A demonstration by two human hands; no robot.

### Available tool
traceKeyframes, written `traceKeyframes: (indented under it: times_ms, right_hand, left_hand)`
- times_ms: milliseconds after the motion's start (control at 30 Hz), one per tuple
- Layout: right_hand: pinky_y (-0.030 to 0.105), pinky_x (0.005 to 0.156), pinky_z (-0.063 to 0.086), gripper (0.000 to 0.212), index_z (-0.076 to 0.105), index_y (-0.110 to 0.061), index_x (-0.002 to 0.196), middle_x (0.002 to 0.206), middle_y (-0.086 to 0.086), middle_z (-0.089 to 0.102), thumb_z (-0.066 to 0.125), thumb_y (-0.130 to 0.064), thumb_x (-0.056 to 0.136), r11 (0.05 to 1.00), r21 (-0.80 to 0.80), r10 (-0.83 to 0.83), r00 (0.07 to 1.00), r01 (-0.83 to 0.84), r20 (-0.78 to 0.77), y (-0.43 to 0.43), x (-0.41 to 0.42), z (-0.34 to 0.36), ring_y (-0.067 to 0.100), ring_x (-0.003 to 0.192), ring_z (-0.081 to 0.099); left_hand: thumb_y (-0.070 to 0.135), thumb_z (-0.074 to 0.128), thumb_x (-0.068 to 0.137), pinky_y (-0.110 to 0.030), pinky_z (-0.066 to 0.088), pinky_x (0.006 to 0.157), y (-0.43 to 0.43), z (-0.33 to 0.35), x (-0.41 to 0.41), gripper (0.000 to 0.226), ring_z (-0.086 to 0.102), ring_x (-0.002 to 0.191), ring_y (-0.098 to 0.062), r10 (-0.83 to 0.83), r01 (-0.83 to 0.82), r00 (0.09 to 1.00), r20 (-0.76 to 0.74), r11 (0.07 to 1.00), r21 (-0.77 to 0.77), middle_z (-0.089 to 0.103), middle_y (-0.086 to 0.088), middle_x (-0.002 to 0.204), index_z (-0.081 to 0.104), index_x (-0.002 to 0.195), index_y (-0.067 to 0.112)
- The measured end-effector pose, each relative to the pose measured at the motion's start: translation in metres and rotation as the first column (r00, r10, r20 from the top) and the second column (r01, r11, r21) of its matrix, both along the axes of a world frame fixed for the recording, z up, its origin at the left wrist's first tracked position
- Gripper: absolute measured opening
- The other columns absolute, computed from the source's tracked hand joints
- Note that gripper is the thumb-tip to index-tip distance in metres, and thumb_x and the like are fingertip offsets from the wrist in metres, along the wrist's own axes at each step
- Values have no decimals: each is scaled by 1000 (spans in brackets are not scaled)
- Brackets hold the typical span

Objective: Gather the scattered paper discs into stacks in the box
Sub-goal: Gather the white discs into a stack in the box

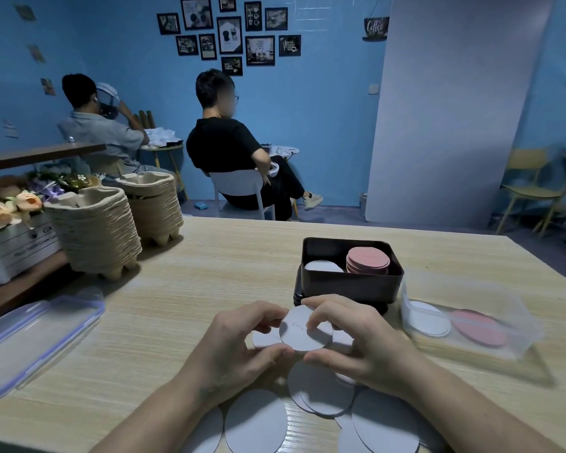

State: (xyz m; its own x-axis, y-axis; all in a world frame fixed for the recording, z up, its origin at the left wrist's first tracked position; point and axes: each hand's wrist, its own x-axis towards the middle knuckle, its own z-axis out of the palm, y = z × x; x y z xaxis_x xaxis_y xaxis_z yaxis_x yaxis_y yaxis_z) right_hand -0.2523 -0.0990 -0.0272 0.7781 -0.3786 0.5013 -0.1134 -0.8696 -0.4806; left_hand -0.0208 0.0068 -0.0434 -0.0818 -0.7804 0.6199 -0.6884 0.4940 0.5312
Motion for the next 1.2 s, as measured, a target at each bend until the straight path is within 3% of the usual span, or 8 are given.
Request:
traceKeyframes:
  times_ms: [333, 533, 767, 933, 1200]
  right_hand:
    - [9, 95, 38, 33, 64, -27, 98, 141, -8, 59, 79, -53, 85, 1000, 29, 4, 999, -3, -52, 0, -1, 1, -7, 133, 49]
    - [17, 95, 45, 32, 63, -24, 96, 136, -7, 61, 82, -47, 83, 1000, -3, 12, 994, -12, -104, -2, -1, 1, -3, 129, 53]
    - [26, 95, 51, 32, 64, -28, 98, 133, -7, 61, 78, -53, 85, 998, -58, -9, 995, 3, -104, -2, -1, 0, 0, 123, 57]
    - [23, 94, 49, 31, 65, -27, 95, 129, -12, 61, 81, -50, 82, 999, -43, -26, 994, 21, -105, -3, -3, 0, 1, 122, 57]
    - [29, 92, 52, 31, 66, -29, 93, 126, -15, 61, 83, -51, 81, 1000, -3, 13, 994, -14, -108, 0, -7, 3, 3, 119, 59]
  left_hand:
    - [37, 83, 85, -34, 58, 82, -2, -2, 2, 38, 72, 96, -12, -6, 5, 999, 49, 1000, 17, 74, 14, 104, 72, 116, 20]
    - [38, 85, 83, -23, 55, 80, 0, -1, 0, 36, 67, 92, -4, 7, -4, 988, 151, 1000, -22, 73, 16, 101, 72, 110, 19]
    - [40, 84, 82, -31, 57, 80, -2, -2, 2, 35, 70, 96, -7, -3, 4, 985, 173, 1000, -4, 75, 13, 108, 71, 108, 20]
    - [44, 68, 96, -31, 56, 81, -1, 7, 8, 32, 67, 98, -2, 23, -27, 984, 175, 999, 21, 73, 16, 106, 71, 117, 21]
    - [35, 63, 97, -34, 55, 77, 17, 23, 21, 17, 67, 89, -2, 78, -107, 964, 256, 989, 101, 71, 17, 94, 72, 105, 23]
